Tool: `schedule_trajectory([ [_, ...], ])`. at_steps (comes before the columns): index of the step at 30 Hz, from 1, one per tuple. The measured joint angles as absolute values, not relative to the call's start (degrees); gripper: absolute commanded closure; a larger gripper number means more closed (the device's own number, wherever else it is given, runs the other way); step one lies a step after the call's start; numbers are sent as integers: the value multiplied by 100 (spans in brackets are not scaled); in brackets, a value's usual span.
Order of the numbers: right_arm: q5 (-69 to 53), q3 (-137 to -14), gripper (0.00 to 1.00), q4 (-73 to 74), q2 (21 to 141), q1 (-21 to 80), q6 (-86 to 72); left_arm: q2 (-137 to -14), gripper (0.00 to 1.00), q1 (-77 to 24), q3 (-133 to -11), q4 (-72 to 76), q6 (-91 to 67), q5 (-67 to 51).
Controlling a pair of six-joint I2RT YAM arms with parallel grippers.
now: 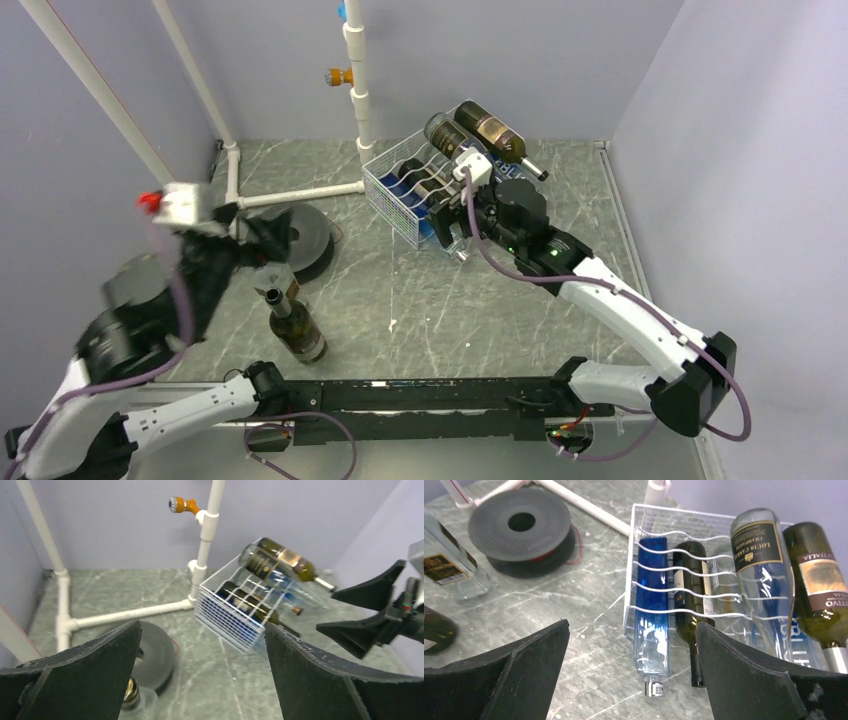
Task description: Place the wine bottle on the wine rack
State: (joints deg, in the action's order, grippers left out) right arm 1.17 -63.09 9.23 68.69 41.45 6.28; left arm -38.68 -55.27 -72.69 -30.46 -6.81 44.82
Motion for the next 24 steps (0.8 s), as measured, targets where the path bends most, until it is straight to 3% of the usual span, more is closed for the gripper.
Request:
schedule_trajectory([
  [9, -71, -6106, 0, 836, 6573, 4145, 615, -2493, 0, -5520, -7338, -5660, -3015, 3356],
  [15, -207, -5854, 0, 768, 6576, 4145, 576, -2443, 0, -5520, -6641, -6252, -3448, 2574],
  [22, -200, -5734, 0, 698, 6405, 4145, 576, -2722, 1, -5520, -6451, -6807, -3874, 2655],
  [24, -200, -5655, 0, 674, 6259, 4145, 578, -2884, 9, -5520, -6442, -6954, -3999, 2781],
])
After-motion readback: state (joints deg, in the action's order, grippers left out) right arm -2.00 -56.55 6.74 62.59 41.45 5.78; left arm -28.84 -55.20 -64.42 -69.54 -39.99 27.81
